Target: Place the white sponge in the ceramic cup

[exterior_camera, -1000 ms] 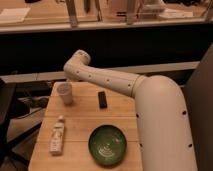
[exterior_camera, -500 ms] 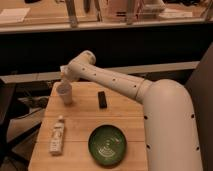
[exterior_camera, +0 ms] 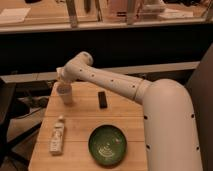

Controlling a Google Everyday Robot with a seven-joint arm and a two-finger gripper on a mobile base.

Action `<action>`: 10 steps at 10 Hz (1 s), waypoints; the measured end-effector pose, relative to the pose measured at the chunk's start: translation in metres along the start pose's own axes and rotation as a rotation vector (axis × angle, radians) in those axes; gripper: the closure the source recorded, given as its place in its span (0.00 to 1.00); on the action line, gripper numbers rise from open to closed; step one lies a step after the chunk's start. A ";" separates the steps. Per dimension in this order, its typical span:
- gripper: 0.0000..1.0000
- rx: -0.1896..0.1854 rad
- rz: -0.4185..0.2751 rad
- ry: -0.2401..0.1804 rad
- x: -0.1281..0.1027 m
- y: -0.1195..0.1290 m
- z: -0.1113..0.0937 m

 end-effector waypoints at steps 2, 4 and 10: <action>0.58 0.001 0.001 -0.002 0.005 0.004 -0.002; 0.55 0.003 0.006 -0.004 -0.006 -0.004 0.002; 0.55 0.006 0.005 0.004 0.004 0.003 -0.003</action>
